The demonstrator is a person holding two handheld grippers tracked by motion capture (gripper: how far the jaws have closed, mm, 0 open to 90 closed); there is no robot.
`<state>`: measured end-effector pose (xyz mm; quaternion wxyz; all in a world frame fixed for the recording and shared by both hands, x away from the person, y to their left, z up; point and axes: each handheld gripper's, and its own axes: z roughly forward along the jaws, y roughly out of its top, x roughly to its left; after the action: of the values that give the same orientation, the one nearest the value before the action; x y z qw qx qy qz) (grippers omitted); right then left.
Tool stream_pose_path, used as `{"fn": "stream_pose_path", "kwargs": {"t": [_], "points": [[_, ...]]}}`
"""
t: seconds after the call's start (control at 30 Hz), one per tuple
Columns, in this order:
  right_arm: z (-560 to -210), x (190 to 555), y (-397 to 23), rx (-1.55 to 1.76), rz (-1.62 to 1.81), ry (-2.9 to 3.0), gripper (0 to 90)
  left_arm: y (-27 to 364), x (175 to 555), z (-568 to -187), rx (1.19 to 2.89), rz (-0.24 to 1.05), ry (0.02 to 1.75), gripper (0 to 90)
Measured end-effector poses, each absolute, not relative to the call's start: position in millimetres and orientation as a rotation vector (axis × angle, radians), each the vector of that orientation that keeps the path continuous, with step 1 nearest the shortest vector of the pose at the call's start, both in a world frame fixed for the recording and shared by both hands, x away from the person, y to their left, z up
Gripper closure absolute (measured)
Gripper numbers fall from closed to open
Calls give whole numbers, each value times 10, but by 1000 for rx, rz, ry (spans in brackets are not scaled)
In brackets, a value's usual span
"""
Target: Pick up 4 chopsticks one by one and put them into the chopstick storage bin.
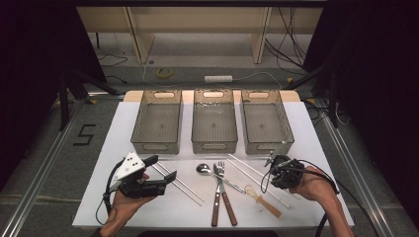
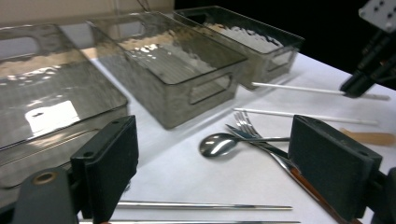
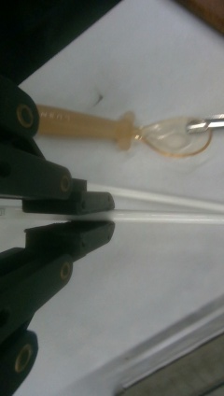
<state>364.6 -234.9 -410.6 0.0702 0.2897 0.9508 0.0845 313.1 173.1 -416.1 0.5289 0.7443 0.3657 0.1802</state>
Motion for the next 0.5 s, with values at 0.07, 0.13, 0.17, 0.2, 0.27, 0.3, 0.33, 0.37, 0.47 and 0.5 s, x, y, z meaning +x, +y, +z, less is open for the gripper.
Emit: {"fn": "stream_pose_path", "kwargs": {"t": [0.07, 0.13, 0.17, 0.2, 0.27, 0.3, 0.33, 0.37, 0.47, 0.5], "points": [[-4051, 3619, -2275, 824, 268, 2866, 850, 1649, 3143, -4166, 1812, 424, 854, 156], [-3984, 3585, -2164, 756, 295, 2877, 849, 1579, 3157, -4174, 1845, 408, 834, 155], [-3984, 3585, -2164, 756, 295, 2877, 850, 1549, 3161, -4175, 1853, 400, 827, 155], [-3958, 3563, -2083, 726, 298, 2884, 849, 1526, 3167, -4171, 1865, 399, 820, 155], [-3949, 3557, -2044, 704, 298, 2888, 849, 1500, 3188, -4166, 1875, 374, 811, 154], [-3946, 3549, -2002, 684, 301, 2897, 849, 1486, 3200, -4166, 1885, 362, 808, 154], [-3945, 3542, -1962, 663, 304, 2905, 850, 1468, 3210, -4166, 1898, 357, 802, 154], [-3945, 3535, -1921, 653, 302, 2912, 849, 1444, 3217, -4167, 1914, 366, 795, 154], [-3949, 3525, -1812, 599, 293, 2927, 849, 1362, 3231, -4163, 1943, 345, 772, 154], [-3949, 3519, -1780, 589, 293, 2930, 849, 1335, 3235, -4164, 1953, 333, 763, 155]]}}
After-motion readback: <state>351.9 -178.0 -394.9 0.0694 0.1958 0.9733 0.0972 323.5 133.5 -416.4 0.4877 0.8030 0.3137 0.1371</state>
